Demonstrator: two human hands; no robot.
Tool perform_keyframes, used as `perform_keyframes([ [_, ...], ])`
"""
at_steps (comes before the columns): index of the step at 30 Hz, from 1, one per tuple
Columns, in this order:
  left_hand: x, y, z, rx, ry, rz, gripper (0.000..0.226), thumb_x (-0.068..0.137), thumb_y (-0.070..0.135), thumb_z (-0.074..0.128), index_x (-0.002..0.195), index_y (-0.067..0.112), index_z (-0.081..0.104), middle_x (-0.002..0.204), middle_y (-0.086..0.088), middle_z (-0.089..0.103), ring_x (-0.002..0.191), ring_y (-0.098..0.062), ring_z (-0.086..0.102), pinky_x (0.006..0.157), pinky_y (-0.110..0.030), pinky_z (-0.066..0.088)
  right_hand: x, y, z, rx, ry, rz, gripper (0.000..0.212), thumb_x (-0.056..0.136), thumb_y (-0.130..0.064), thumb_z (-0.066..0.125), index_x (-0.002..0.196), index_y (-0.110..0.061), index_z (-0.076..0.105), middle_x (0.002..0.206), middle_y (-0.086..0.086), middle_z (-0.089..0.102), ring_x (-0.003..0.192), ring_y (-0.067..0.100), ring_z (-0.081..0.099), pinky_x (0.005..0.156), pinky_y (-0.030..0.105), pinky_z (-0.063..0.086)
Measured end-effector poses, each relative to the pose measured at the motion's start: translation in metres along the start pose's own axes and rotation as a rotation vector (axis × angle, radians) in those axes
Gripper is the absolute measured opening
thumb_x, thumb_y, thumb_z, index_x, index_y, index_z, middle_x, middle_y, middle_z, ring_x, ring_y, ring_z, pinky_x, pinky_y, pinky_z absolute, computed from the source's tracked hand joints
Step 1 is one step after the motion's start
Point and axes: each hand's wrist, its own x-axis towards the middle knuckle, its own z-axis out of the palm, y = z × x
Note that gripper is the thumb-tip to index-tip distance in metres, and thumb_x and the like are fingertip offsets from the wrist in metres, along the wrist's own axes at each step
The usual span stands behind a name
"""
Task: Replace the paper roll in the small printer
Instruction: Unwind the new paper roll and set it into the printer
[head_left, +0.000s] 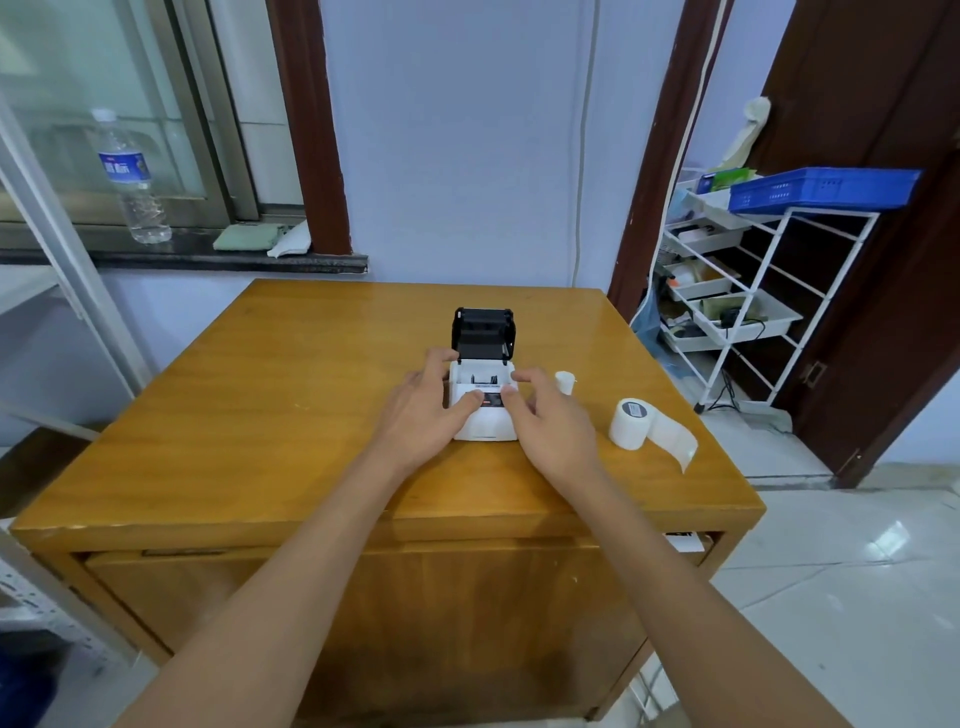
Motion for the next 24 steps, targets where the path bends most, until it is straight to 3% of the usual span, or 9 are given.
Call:
perform_keyframes([
  [3,0.000,0.001,-0.001,0.008,0.001,0.009,0.059,0.089,0.058,0.053,0.141,0.033,0.037,0.136,0.005,0.064,0.122,-0.022,0.058,0.098,-0.049,0.050,0.000,-0.003,-0.004,0.014,-0.040,0.018,0.043,0.108,-0.049,0.043,0.143,-0.026,0.053,0.079,-0.003,0.062,0.076,0.011,0.062,0.069,0.036,0.050],
  [6,0.000,0.001,-0.001,0.015,0.002,0.008,0.057,0.091,0.057,0.054,0.140,0.033,0.037,0.137,0.005,0.064,0.123,-0.023,0.059,0.097,-0.049,0.050,0.001,-0.004,-0.019,0.082,-0.183,0.054,0.052,0.108,-0.044,0.047,0.155,-0.023,0.037,0.074,-0.005,0.059,0.072,0.011,0.059,0.067,0.032,0.047],
  [9,0.002,-0.001,0.000,0.013,0.001,0.006,0.057,0.092,0.056,0.055,0.141,0.032,0.038,0.140,0.002,0.064,0.124,-0.024,0.059,0.098,-0.050,0.050,-0.003,-0.006,-0.046,0.026,-0.257,0.005,0.062,0.106,-0.034,0.055,0.161,-0.024,0.028,0.086,-0.003,0.070,0.087,0.017,0.066,0.080,0.038,0.054],
  [12,0.004,-0.004,0.002,0.016,-0.002,0.004,0.055,0.097,0.050,0.057,0.144,0.029,0.038,0.143,-0.001,0.061,0.126,-0.027,0.057,0.100,-0.048,0.049,-0.008,0.002,-0.076,-0.289,0.006,-0.135,0.051,0.102,-0.035,0.057,0.151,-0.028,0.045,0.108,-0.004,0.070,0.104,0.020,0.066,0.084,0.042,0.056],
  [14,0.005,-0.005,0.002,0.014,0.002,0.004,0.053,0.098,0.045,0.058,0.144,0.026,0.039,0.144,-0.001,0.061,0.127,-0.029,0.057,0.100,-0.047,0.048,-0.007,0.013,-0.094,-0.502,0.161,-0.136,0.049,0.099,-0.045,0.058,0.141,-0.022,0.056,0.120,0.005,0.064,0.116,0.027,0.060,0.091,0.043,0.049],
  [17,0.005,-0.004,0.003,0.015,0.003,0.005,0.053,0.099,0.044,0.058,0.144,0.025,0.039,0.145,-0.003,0.061,0.125,-0.029,0.058,0.096,-0.046,0.049,-0.007,0.033,-0.106,-0.746,0.091,0.075,0.070,0.090,-0.070,0.057,0.134,-0.015,0.059,0.132,0.013,0.058,0.128,0.034,0.052,0.103,0.046,0.041],
  [20,0.004,-0.002,0.003,0.009,0.006,0.010,0.051,0.100,0.042,0.057,0.144,0.025,0.039,0.145,-0.003,0.061,0.122,-0.028,0.061,0.090,-0.041,0.048,-0.014,0.044,-0.109,-0.763,-0.022,0.178,0.064,0.089,-0.072,0.058,0.117,-0.014,0.060,0.120,0.010,0.066,0.117,0.032,0.061,0.099,0.046,0.041],
  [24,0.003,-0.002,0.003,0.032,0.008,0.015,0.050,0.100,0.043,0.056,0.143,0.025,0.039,0.146,-0.001,0.061,0.119,-0.028,0.062,0.082,-0.037,0.044,-0.022,0.034,-0.107,-0.641,-0.010,0.191,0.048,0.092,-0.062,0.065,0.094,-0.015,0.051,0.089,0.003,0.060,0.085,0.028,0.058,0.071,0.036,0.038],
])
